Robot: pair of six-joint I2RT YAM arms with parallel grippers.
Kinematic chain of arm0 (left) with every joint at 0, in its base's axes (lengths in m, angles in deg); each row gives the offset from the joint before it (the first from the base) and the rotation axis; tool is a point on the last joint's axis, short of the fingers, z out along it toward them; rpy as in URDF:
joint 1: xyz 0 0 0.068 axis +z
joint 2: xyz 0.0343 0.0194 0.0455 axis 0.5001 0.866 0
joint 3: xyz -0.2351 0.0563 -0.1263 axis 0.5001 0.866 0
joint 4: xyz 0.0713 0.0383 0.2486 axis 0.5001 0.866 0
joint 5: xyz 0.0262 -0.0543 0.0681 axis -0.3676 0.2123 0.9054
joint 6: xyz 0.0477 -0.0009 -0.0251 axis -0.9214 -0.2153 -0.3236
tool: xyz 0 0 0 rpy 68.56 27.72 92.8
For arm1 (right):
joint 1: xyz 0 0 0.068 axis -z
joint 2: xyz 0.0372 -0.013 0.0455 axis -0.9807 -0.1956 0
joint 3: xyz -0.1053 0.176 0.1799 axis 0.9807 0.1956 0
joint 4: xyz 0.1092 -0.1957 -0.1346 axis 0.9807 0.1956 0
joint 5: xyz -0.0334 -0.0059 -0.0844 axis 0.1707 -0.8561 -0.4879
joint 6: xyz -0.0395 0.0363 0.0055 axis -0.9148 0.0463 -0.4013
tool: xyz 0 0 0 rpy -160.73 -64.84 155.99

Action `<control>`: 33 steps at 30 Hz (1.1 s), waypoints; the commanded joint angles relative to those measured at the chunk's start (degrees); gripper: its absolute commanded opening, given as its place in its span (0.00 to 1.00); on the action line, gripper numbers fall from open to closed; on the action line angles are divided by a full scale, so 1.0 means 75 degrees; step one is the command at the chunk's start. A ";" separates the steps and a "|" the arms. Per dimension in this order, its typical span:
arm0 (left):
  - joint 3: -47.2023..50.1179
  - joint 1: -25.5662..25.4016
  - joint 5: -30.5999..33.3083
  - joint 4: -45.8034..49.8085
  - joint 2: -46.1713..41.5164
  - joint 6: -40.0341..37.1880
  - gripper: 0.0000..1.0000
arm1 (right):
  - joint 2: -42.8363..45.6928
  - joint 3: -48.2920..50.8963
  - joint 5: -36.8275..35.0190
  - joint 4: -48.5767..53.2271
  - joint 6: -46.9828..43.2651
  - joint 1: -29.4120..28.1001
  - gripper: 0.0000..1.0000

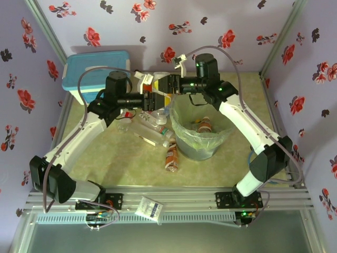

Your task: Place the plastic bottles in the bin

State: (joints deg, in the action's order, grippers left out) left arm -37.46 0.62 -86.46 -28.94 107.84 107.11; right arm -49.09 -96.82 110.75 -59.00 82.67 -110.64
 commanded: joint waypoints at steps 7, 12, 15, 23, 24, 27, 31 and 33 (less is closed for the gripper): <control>0.0389 0.0314 -0.0072 -0.0657 -0.0333 -0.0036 1.00 | 0.0685 0.0181 -0.0669 -0.0572 0.0146 0.0706 0.54; 0.0906 0.0471 0.0312 -0.0953 -0.0680 0.0237 1.00 | 0.1436 -0.0186 -0.2509 0.1152 -0.0945 0.1272 0.53; 0.1006 0.0473 0.0513 -0.1246 -0.0542 0.0732 1.00 | 0.1797 -0.0605 -0.3832 0.2699 -0.1808 0.1411 0.53; 0.0785 0.0462 0.1022 -0.1276 0.0012 0.1077 1.00 | 0.2552 -0.0671 -0.3435 0.3231 -0.1880 0.1874 0.54; 0.0730 0.0448 0.1094 -0.1210 0.0078 0.1066 1.00 | 0.2581 -0.0796 -0.3450 0.3310 -0.1902 0.1888 0.54; 0.0674 0.0441 0.1363 -0.0842 0.0117 0.0963 1.00 | 0.2754 -0.1286 -0.4445 0.3844 -0.2274 0.1895 0.54; 0.0719 0.0439 0.2092 -0.0034 -0.0111 0.0581 1.00 | 0.2918 -0.1594 -0.6333 0.4832 -0.2800 0.1946 0.54; 0.0805 0.0433 0.2346 0.0194 -0.0215 0.0483 1.00 | 0.2887 -0.1484 -0.7118 0.5310 -0.2955 0.1952 0.53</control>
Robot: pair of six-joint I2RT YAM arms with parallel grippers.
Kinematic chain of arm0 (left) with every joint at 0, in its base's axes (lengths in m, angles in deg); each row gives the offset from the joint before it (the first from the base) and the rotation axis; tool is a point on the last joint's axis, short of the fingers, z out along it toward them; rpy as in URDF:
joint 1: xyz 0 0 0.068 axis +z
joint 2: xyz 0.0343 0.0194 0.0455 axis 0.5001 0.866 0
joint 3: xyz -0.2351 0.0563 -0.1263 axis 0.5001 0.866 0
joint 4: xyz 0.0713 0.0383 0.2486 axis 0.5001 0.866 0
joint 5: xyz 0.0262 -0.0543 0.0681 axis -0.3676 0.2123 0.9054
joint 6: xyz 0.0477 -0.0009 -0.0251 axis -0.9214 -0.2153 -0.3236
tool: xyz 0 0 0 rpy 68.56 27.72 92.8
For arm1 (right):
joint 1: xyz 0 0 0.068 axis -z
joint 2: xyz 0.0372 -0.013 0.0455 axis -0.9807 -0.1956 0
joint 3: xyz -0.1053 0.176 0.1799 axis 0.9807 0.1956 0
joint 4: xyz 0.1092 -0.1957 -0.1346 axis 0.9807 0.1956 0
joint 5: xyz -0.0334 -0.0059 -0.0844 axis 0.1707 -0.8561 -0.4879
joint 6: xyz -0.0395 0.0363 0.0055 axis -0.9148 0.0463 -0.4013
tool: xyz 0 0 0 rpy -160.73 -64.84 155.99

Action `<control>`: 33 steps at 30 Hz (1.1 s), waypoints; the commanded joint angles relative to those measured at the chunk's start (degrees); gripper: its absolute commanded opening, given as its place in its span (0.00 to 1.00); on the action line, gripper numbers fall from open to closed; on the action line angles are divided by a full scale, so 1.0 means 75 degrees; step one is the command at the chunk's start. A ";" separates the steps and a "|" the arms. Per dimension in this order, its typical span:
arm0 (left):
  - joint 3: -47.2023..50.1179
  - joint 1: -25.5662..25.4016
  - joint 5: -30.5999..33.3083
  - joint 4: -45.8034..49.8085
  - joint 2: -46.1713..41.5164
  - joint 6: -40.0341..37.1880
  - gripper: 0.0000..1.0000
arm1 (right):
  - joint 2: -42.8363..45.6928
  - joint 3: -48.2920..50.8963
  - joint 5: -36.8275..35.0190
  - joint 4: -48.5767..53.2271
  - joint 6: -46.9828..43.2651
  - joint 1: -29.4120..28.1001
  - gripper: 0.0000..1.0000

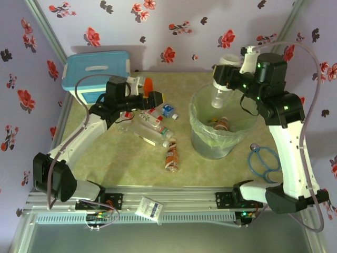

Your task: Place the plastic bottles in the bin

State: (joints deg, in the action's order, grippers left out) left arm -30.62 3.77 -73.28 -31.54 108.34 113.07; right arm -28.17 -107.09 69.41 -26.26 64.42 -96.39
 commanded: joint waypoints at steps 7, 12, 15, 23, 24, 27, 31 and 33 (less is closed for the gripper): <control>0.0107 0.0024 0.0841 0.1052 -0.0491 -0.0468 1.00 | -0.0186 0.1150 -0.1961 0.1643 -0.0455 0.0059 0.51; 0.0329 0.0030 0.1131 0.1365 -0.0853 -0.0552 1.00 | -0.0411 0.2210 -0.1092 0.1463 -0.0159 0.0053 0.49; 0.0475 0.0041 0.1318 0.1508 -0.1097 -0.0553 1.00 | -0.0515 0.2749 -0.0403 0.1170 0.0086 0.0001 0.48; 0.0757 0.0135 0.1568 0.1636 -0.1509 -0.0474 1.00 | -0.0869 0.3351 0.1347 0.0147 0.0595 -0.0614 0.47; 0.0776 0.0147 0.1579 0.1640 -0.1553 -0.0458 1.00 | -0.0936 0.3347 0.1658 0.0032 0.0645 -0.0682 0.46; 0.0806 0.0182 0.1604 0.1684 -0.1637 -0.0441 1.00 | -0.1037 0.3131 0.2014 0.0021 0.0618 -0.0751 0.46; 0.0841 0.0216 0.1651 0.1809 -0.1755 -0.0482 1.00 | -0.1063 0.2413 0.0927 0.1136 -0.0020 -0.0726 0.46; 0.0852 0.0230 0.1714 0.1906 -0.1795 -0.0509 1.00 | -0.1161 0.1901 -0.0067 0.2025 -0.0394 -0.0721 0.47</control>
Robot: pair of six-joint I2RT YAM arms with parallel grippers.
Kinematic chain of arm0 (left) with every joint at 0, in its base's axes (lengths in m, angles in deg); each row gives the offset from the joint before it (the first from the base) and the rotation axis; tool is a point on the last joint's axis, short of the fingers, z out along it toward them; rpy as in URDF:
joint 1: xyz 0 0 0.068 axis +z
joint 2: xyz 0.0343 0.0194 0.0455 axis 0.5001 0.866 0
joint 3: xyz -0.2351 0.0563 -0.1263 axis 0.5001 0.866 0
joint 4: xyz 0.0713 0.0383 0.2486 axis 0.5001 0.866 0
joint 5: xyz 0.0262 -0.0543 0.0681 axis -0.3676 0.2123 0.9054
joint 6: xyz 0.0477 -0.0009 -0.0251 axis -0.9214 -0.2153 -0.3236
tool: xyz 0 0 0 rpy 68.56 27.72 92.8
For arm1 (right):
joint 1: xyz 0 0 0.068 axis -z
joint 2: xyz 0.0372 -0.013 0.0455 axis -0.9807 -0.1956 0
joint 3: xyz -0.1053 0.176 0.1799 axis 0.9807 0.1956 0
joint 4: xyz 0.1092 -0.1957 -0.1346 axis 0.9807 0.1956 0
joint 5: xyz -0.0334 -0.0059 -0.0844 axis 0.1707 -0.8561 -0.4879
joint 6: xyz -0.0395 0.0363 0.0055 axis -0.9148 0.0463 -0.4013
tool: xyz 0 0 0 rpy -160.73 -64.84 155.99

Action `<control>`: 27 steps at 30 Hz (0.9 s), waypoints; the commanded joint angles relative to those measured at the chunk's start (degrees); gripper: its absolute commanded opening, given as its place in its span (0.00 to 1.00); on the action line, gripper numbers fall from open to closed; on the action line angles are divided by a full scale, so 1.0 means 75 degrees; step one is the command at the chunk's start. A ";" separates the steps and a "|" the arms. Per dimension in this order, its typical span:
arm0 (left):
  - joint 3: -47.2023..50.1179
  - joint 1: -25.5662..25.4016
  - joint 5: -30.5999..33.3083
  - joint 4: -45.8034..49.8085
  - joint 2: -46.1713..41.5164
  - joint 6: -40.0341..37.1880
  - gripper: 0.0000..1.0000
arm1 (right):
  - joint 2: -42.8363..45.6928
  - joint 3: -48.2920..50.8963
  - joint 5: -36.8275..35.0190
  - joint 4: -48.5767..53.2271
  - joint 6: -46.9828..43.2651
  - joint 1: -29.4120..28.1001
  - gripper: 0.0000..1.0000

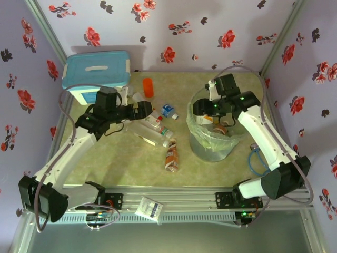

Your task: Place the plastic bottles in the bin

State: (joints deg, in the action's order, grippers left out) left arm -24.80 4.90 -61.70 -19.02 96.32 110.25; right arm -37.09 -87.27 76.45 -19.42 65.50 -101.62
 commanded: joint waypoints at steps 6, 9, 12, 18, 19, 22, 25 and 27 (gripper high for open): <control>0.0148 0.0124 0.0245 0.0299 -0.0310 -0.0185 1.00 | -0.0081 -0.1057 -0.3031 0.2162 -0.1041 0.0332 0.47; 0.0160 0.0134 0.0253 0.0322 -0.0317 -0.0197 1.00 | -0.0183 -0.0812 -0.3284 0.1989 -0.1219 0.0547 0.47; 0.0172 0.0143 0.0250 0.0334 -0.0320 -0.0193 1.00 | -0.0429 -0.0506 -0.3257 0.1815 -0.1270 0.0602 0.47; 0.0197 0.0165 0.0277 0.0345 -0.0371 -0.0182 1.00 | -0.0668 0.0284 -0.2217 0.1086 -0.1210 0.0560 0.47; 0.0212 0.0171 0.0290 0.0363 -0.0370 -0.0201 1.00 | -0.0711 0.0374 -0.2110 0.1009 -0.1226 0.0513 0.47; 0.0244 0.0192 0.0295 0.0392 -0.0401 -0.0198 1.00 | -0.0885 0.0561 -0.1833 0.0810 -0.1261 0.0364 0.47; 0.0267 0.0212 0.0303 0.0393 -0.0405 -0.0196 1.00 | -0.1033 0.0634 -0.1195 0.0523 -0.1297 0.0156 0.47; 0.0266 0.0230 0.0306 0.0391 -0.0441 -0.0187 1.00 | -0.1134 0.0629 -0.0733 0.0346 -0.1268 0.0027 0.47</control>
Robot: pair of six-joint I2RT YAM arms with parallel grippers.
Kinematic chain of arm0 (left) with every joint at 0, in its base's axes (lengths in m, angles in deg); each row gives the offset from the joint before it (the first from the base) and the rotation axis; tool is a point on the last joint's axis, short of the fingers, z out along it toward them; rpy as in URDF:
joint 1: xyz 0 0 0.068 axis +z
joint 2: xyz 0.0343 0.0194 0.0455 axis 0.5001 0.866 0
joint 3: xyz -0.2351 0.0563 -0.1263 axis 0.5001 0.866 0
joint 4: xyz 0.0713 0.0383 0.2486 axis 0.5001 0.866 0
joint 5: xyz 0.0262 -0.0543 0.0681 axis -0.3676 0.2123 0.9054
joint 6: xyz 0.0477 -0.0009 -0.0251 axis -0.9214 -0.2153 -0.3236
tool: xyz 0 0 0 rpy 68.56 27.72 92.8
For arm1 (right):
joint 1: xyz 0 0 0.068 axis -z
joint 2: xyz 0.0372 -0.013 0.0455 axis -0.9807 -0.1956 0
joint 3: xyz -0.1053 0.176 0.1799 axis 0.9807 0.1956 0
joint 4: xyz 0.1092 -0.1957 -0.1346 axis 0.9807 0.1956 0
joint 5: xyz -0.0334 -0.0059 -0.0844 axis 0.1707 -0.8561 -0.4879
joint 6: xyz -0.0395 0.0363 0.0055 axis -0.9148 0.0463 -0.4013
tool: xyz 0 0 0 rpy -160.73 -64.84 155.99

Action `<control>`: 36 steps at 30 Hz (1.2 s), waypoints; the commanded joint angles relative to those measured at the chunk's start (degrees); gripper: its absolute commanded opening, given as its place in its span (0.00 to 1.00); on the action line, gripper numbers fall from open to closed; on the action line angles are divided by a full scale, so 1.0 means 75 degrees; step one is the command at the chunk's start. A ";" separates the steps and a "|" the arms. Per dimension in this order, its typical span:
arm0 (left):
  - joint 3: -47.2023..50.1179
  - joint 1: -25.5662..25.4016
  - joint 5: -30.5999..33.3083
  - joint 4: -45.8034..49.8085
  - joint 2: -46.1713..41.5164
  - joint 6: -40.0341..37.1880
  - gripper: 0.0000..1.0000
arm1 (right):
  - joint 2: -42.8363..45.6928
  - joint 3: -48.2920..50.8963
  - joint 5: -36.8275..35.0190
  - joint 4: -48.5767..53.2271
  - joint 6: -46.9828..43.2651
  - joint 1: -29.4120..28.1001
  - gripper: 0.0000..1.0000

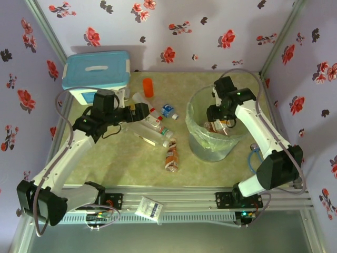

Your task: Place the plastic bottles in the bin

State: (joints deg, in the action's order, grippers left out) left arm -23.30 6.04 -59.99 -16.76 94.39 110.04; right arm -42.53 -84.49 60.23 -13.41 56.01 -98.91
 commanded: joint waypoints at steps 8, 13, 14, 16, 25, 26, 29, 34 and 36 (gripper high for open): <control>0.0169 0.0157 0.0158 0.0231 -0.0359 -0.0182 1.00 | -0.0485 -0.0029 0.1100 -0.0431 -0.0002 -0.0555 0.58; 0.0216 0.0218 0.0202 0.0271 -0.0372 -0.0211 1.00 | -0.0240 -0.0446 0.0542 0.0009 -0.0219 -0.0555 0.77; 0.0216 0.0215 0.0207 0.0268 -0.0351 -0.0220 1.00 | -0.0189 -0.0561 0.0536 0.0059 -0.0237 -0.0555 0.78; 0.0194 0.0231 0.0279 0.0307 -0.0302 -0.0229 1.00 | -0.0069 -0.0796 0.0481 0.0177 -0.0248 -0.0566 0.80; 0.0215 0.0231 0.0560 0.0538 -0.0125 -0.0283 1.00 | 0.0106 -0.1061 0.0287 0.0420 -0.0251 -0.0567 0.76; 0.0216 0.0229 0.0562 0.0537 -0.0114 -0.0285 1.00 | 0.0108 -0.0972 0.0343 0.0362 -0.0220 -0.0569 0.73; 0.0240 0.0228 0.0582 0.0532 -0.0115 -0.0269 1.00 | 0.0115 -0.0534 0.0679 0.0112 0.0009 -0.0572 0.59; 0.0298 0.0220 0.0666 0.0582 -0.0115 -0.0291 1.00 | 0.0253 0.0315 0.0911 -0.0313 0.0296 -0.0590 0.50; 0.0298 0.0225 0.0686 0.0596 -0.0074 -0.0292 1.00 | 0.0299 0.0295 0.0874 -0.0291 0.0289 -0.0590 0.51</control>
State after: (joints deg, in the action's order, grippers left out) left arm -21.92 7.20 -55.93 -13.03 93.41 109.38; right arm -39.71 -85.06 65.24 -19.24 56.95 -102.73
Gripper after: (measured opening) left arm 0.995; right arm 0.544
